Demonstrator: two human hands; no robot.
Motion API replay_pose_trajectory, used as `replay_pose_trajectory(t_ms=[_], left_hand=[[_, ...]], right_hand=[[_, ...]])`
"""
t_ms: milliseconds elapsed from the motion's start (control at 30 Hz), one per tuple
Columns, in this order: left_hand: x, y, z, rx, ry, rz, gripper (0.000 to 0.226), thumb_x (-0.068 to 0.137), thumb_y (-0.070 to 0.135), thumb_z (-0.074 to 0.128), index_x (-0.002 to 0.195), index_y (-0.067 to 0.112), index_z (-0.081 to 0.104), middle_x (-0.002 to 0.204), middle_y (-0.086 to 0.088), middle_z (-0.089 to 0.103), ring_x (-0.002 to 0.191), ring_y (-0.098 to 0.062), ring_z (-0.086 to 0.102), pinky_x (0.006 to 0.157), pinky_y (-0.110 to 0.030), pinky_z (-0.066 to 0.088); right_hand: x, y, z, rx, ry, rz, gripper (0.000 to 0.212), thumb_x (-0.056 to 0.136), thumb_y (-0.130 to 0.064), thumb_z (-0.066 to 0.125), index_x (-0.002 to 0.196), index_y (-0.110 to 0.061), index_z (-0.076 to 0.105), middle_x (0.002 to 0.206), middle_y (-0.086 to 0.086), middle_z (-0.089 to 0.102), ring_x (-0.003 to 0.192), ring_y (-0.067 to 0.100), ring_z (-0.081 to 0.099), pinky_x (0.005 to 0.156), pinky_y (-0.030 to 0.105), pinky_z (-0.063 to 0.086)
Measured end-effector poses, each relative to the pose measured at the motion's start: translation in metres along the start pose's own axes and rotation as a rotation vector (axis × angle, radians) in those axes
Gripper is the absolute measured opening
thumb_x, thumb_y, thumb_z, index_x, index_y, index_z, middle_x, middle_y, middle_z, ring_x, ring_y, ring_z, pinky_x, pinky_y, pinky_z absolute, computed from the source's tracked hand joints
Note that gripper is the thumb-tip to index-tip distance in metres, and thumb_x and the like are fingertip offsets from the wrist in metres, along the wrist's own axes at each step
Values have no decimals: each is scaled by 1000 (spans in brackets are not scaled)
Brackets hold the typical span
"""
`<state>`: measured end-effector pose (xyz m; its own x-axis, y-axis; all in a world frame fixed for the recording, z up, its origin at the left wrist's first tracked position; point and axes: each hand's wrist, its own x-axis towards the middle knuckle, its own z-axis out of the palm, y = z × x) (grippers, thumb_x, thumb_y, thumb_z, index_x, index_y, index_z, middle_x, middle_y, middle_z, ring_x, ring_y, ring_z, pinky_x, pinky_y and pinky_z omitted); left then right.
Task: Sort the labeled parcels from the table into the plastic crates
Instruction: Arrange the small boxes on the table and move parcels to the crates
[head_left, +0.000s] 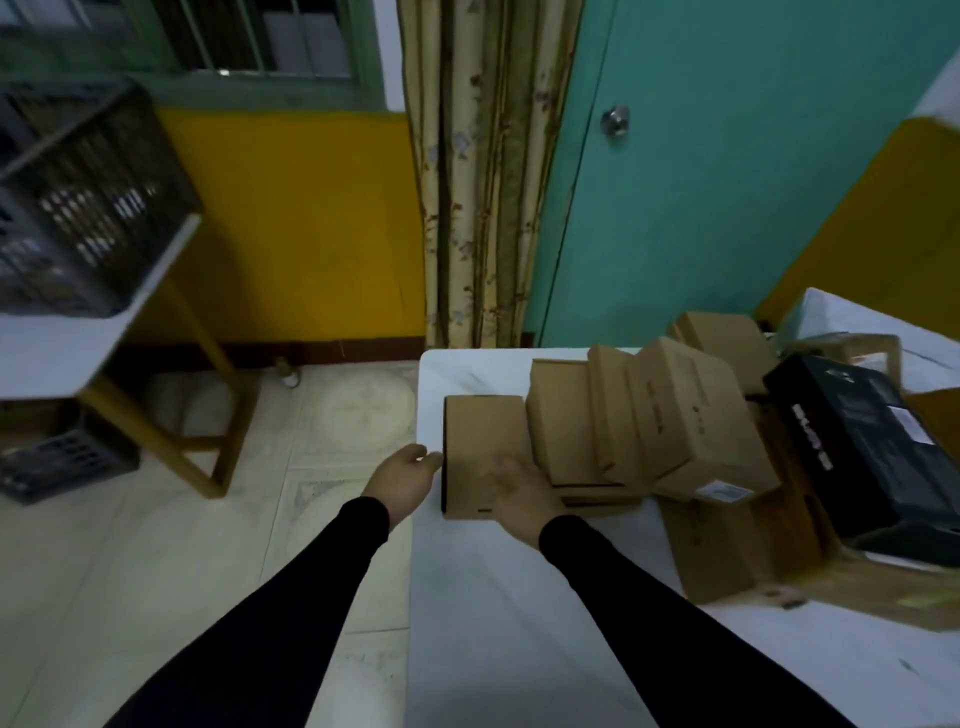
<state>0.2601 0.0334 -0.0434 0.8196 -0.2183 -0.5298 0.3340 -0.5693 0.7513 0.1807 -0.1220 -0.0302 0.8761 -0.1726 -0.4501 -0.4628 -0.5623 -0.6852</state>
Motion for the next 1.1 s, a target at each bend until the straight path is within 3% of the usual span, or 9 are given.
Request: replay_pose_trajectory(t_ms=[133, 233, 333, 533, 633, 733, 900, 967, 1100], left_hand=[[28, -21, 19, -37, -43, -103, 30, 100, 32, 48, 122, 13, 56, 129, 3, 46, 124, -22, 46, 98, -26, 34], [39, -28, 36, -87, -62, -141, 51, 90, 36, 55, 129, 5, 51, 131, 1, 49, 122, -26, 51, 91, -28, 39], [53, -41, 49, -84, -101, -192, 55, 80, 40, 63, 124, 8, 52, 126, -8, 56, 110, -26, 56, 89, -34, 48], [49, -54, 35, -117, 0, -194, 52, 76, 37, 52, 124, 18, 54, 125, -9, 57, 106, -28, 58, 91, -35, 50], [33, -36, 12, -107, 68, -105, 41, 75, 33, 50, 112, 17, 56, 113, -10, 61, 95, -27, 60, 81, -35, 52], [19, -4, -10, -99, 132, 23, 24, 81, 25, 51, 99, 12, 59, 96, -10, 64, 80, -25, 58, 70, -35, 48], [-13, 59, -51, -244, 212, 65, 35, 95, 39, 52, 89, 6, 63, 70, -11, 58, 59, -24, 54, 58, -34, 45], [-34, 81, -64, -285, 213, 94, 37, 96, 49, 49, 87, 15, 61, 77, -8, 57, 66, -24, 55, 64, -35, 46], [-70, 106, -78, -270, 154, 245, 36, 98, 54, 42, 110, 24, 59, 106, 4, 61, 97, -18, 56, 90, -34, 41]], right_hand=[[36, 28, 28, -247, -29, 79, 59, 106, -40, 30, 157, -14, 16, 163, 8, 9, 151, 28, 5, 121, 36, 12], [62, 51, 57, -376, 20, 136, 68, 95, -53, 27, 156, -25, 16, 165, 6, 4, 150, 36, -2, 121, 47, 8], [76, 63, 75, -343, 61, 236, 73, 86, -54, 28, 152, -25, 22, 161, 14, 18, 146, 38, 15, 119, 50, 19], [48, 48, 65, -69, 212, 303, 42, 96, -47, 43, 129, -22, 51, 139, 19, 43, 131, 37, 38, 107, 42, 38], [30, 29, 58, 68, 210, 193, 34, 96, -38, 52, 124, -17, 56, 141, 15, 34, 125, 31, 43, 100, 29, 38], [13, -1, 39, 81, 199, 63, 48, 92, -47, 60, 125, -13, 57, 144, 4, 27, 118, 22, 49, 87, 19, 34], [-10, -35, -1, 55, 199, -195, 70, 79, -55, 74, 135, -21, 49, 127, -11, 36, 112, 14, 51, 98, 32, 47], [-19, -43, -16, 108, 220, -265, 58, 83, -48, 72, 131, -27, 49, 124, -9, 51, 105, 14, 58, 93, 38, 52], [-36, -57, -48, 456, 296, -292, 39, 89, -39, 70, 120, -27, 51, 115, -6, 67, 99, 9, 67, 86, 36, 58]])
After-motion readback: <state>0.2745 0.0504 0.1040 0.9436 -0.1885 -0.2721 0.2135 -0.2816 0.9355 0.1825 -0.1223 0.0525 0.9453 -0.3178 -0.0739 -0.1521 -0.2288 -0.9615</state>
